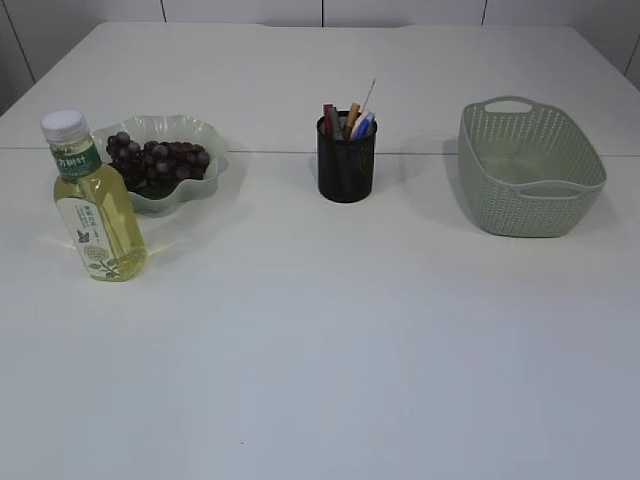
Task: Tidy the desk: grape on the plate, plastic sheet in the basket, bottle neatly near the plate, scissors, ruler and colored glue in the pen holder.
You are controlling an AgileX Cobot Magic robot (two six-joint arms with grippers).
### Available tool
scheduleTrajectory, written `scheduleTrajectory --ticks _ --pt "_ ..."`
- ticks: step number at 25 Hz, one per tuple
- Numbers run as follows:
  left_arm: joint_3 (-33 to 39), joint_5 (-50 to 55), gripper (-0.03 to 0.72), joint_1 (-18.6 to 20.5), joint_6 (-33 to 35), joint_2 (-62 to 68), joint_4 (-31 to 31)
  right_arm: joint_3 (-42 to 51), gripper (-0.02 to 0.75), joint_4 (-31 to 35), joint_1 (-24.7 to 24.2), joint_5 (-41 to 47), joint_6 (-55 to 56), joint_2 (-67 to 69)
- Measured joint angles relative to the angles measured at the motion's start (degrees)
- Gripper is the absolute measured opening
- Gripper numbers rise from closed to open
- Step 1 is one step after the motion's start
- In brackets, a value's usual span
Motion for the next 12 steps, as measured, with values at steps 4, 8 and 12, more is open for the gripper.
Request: scheduleTrajectory --ticks 4,8,12 --pt "0.00 0.00 0.527 0.00 0.00 0.00 0.00 0.00 0.477 0.00 0.00 -0.09 0.10 0.00" --pt "0.00 0.00 0.527 3.71 0.00 0.00 0.22 0.00 0.477 0.00 0.00 -0.09 0.10 -0.04" --pt "0.00 0.00 0.527 11.08 0.02 0.00 0.35 0.00 0.477 0.00 -2.69 -0.09 0.10 -0.04"
